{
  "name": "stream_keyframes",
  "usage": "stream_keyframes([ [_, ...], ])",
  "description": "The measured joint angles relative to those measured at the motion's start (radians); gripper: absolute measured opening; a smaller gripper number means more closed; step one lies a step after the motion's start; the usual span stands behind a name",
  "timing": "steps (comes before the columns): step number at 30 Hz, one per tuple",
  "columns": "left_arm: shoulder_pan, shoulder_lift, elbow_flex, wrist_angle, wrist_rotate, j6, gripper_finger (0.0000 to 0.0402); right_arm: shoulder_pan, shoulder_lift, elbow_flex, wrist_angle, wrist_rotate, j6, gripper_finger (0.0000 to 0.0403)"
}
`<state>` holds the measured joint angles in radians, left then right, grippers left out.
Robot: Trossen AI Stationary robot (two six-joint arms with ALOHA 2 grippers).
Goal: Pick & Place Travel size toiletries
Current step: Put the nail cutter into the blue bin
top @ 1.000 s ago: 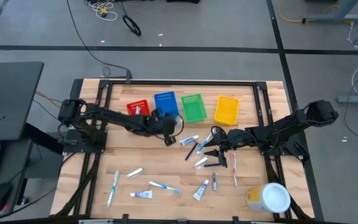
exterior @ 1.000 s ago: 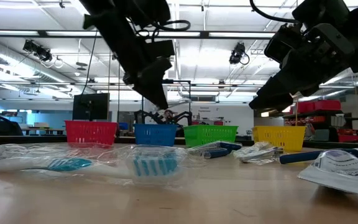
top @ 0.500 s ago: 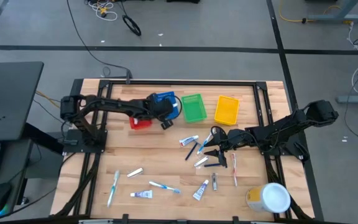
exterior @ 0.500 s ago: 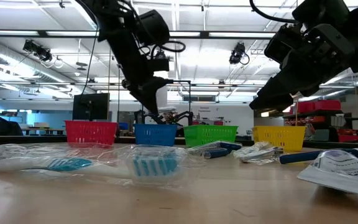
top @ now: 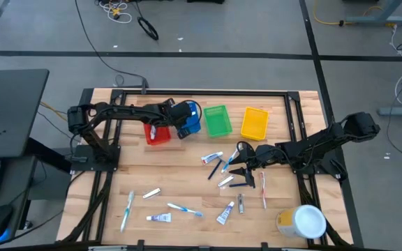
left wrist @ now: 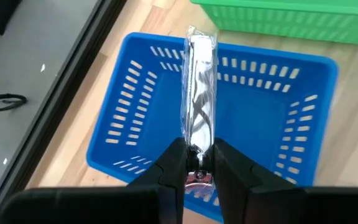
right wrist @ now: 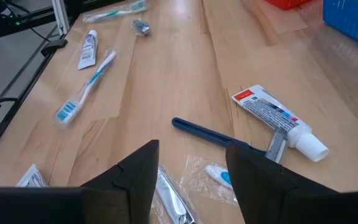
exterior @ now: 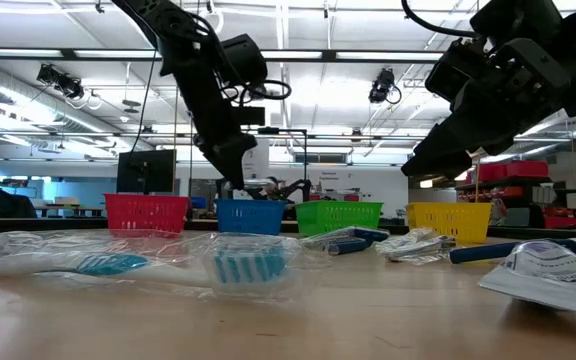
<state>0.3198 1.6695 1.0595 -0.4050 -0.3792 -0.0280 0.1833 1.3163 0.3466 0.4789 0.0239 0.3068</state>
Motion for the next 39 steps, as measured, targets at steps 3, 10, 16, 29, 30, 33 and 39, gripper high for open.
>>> stream_keyframes([
  [3,0.027,0.0,0.0,0.0,0.014,-0.012,0.0063,0.0,0.0,0.0,0.0,0.0,0.0,0.0197],
  [10,0.072,0.0,0.0,0.014,0.092,-0.173,0.0063,0.0,0.0,0.0,0.001,0.0,0.0,0.0197],
  [16,0.071,0.0,0.0,0.038,0.114,-0.247,0.0063,0.0,0.0,0.0,0.012,0.0,0.0,0.0197],
  [29,0.045,0.0,-0.068,0.072,0.06,-0.334,0.0064,0.0,0.0,0.0,0.042,0.0,0.0,0.0197],
  [30,0.04,0.0,-0.075,0.074,0.045,-0.334,0.0064,0.0,0.0,0.0,0.042,0.0,0.0,0.0197],
  [33,0.037,0.001,-0.083,0.091,0.037,-0.328,0.0064,0.0,0.0,0.0,0.042,0.0,-0.001,0.0197],
  [39,0.038,0.001,-0.084,0.145,0.04,-0.33,0.0064,0.0,0.0,0.0,0.043,0.0,-0.019,0.0197],
])
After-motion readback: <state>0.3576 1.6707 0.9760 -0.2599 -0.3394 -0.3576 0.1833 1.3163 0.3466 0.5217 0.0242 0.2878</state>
